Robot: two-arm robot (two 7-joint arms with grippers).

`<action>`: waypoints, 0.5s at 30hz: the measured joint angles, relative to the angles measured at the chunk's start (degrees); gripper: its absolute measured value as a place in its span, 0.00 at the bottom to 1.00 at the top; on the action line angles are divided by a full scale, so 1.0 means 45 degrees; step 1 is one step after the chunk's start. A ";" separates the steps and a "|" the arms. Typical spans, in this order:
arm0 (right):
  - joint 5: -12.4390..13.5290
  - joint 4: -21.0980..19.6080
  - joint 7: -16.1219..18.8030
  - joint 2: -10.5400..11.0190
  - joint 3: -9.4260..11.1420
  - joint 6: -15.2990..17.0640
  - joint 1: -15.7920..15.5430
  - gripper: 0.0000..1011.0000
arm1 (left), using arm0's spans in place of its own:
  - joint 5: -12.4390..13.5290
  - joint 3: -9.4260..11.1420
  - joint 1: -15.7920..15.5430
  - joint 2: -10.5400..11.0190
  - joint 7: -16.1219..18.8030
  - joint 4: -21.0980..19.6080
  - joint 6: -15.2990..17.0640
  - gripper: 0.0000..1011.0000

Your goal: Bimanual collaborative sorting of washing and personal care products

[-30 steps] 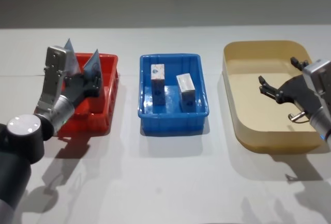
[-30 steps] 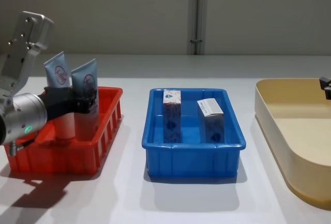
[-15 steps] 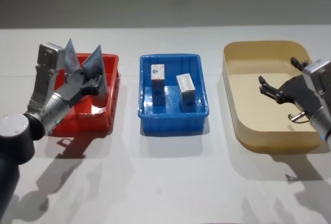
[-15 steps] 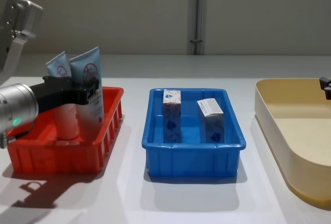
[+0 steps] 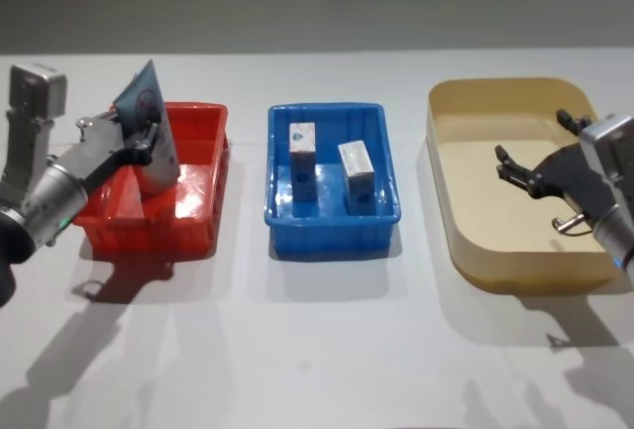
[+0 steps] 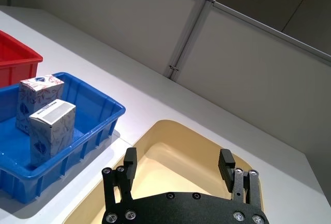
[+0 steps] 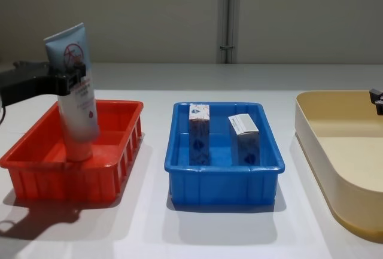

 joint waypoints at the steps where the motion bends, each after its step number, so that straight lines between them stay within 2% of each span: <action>1: 0.0000 0.0000 0.0000 0.0001 0.0000 0.0000 0.0001 0.99 | -0.0061 -0.0030 0.0063 0.0066 -0.0028 -0.0138 0.0033 0.22; 7: 0.0000 0.0000 0.0000 0.0001 0.0000 0.0000 0.0000 0.99 | -0.0634 -0.0236 0.0645 0.0694 -0.0445 -0.1249 0.0172 0.22; 15: 0.0000 0.0000 0.0000 0.0001 0.0000 0.0000 0.0001 0.99 | -0.1366 -0.0483 0.1189 0.1245 -0.0852 -0.1916 0.0301 0.22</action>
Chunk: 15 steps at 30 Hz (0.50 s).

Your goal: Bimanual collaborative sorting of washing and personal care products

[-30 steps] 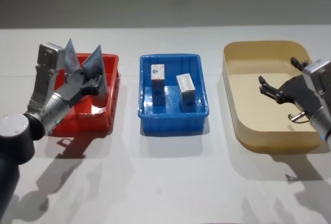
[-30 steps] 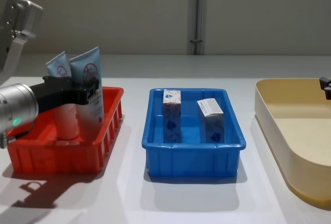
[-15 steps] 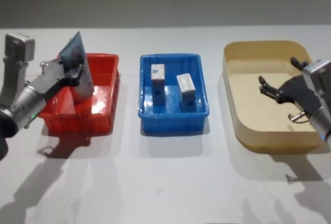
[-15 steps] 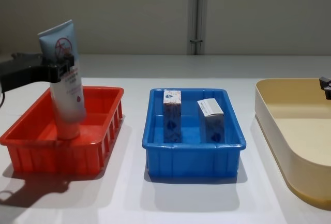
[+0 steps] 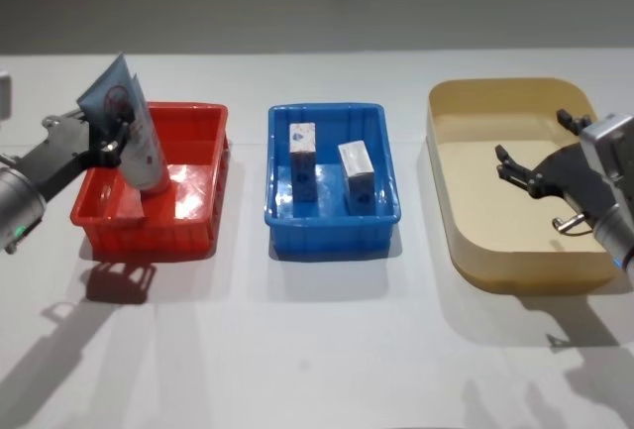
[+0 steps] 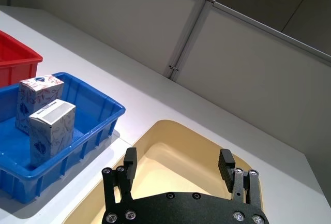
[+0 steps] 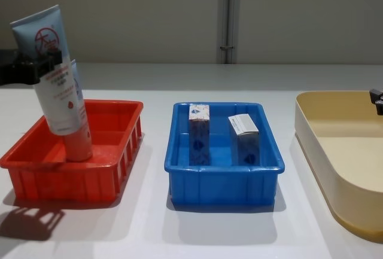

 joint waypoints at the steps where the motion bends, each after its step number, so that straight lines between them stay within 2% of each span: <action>1: 0.0000 0.0000 0.0001 0.0000 0.0000 0.0000 0.0000 0.99 | -0.0066 -0.0027 0.0062 0.0049 -0.0021 -0.0060 0.0013 0.22; 10: 0.0000 0.0000 0.0000 0.0000 0.0000 0.0000 0.0000 0.99 | -0.0793 -0.0367 0.0929 0.0758 -0.0256 -0.0893 0.0063 0.22; 15: 0.0000 0.0000 0.0000 0.0000 0.0000 0.0000 0.0000 0.99 | -0.1292 -0.0413 0.1329 0.1106 -0.0747 -0.1278 0.0076 0.22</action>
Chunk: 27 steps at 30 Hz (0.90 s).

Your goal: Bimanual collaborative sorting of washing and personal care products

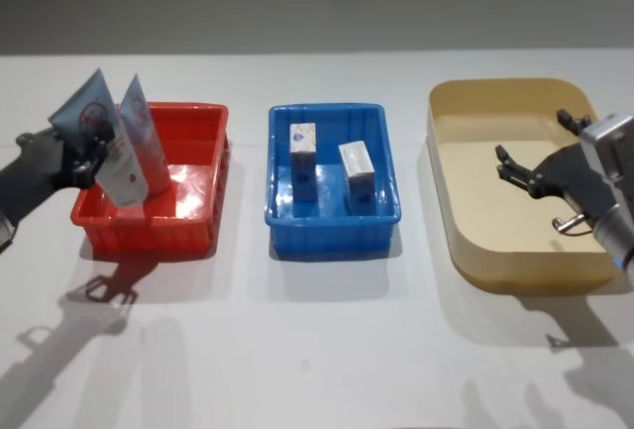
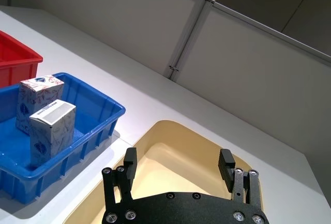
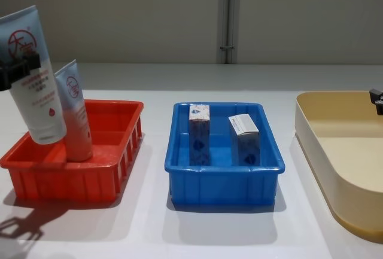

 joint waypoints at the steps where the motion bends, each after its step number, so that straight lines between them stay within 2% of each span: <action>1: 0.0000 0.0000 0.0001 -0.0001 0.0000 0.0000 -0.0001 0.99 | -0.0070 0.0012 0.0032 0.0032 -0.0091 -0.0040 -0.0011 0.22; 3: 0.0000 0.0000 0.0001 -0.0001 0.0000 0.0000 -0.0001 0.99 | -0.0189 0.0058 0.0083 0.0087 -0.0271 -0.0116 -0.0038 0.22; 5: 0.0000 0.0000 0.0000 -0.0001 0.0000 0.0000 0.0000 0.99 | -0.0431 0.0252 0.0159 0.0162 -0.0686 -0.0273 -0.0089 0.22; 11: -0.0001 0.0000 0.0000 0.0000 0.0000 0.0000 0.0000 0.99 | -0.0664 0.0787 0.0147 0.0197 -0.1380 -0.0497 -0.0206 0.22; 13: 0.0000 0.0000 0.0000 -0.0001 0.0000 0.0000 0.0000 0.99 | -0.0759 0.1113 0.0089 0.0199 -0.1733 -0.0628 -0.0251 0.22; 27: 0.0000 0.0000 0.0000 -0.0001 0.0000 0.0000 -0.0001 0.99 | -0.1256 0.2404 -0.0415 0.0012 -0.3050 -0.0829 -0.0310 0.22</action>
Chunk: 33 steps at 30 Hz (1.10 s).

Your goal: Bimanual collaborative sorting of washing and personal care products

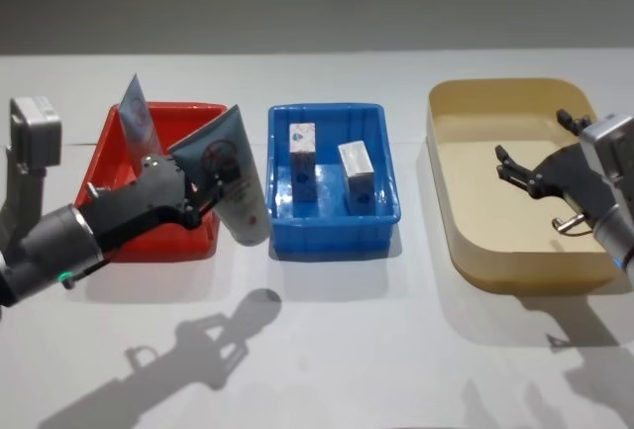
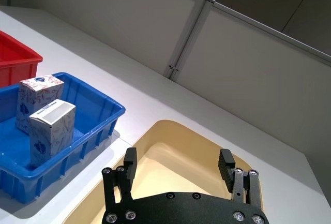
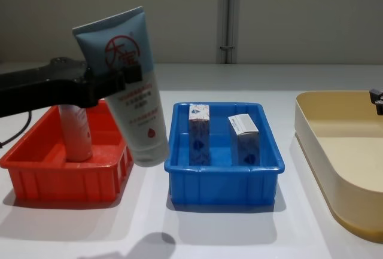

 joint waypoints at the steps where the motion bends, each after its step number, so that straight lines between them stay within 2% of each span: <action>1: 0.0000 0.0000 0.0000 0.0000 0.0000 0.0000 0.0000 0.99 | -0.0019 0.0068 -0.0044 -0.0023 -0.0055 0.0000 -0.0011 0.22; 15: 0.0000 0.0001 0.0000 0.0000 0.0000 0.0000 0.0000 0.99 | -0.0174 0.1334 -0.0832 -0.0447 -0.0847 0.0380 -0.0137 0.22; 33: 0.0000 0.0000 -0.0001 0.0000 0.0000 0.0000 0.0000 0.99 | -0.0427 0.2523 -0.1435 -0.1011 -0.1233 0.0544 -0.0169 0.22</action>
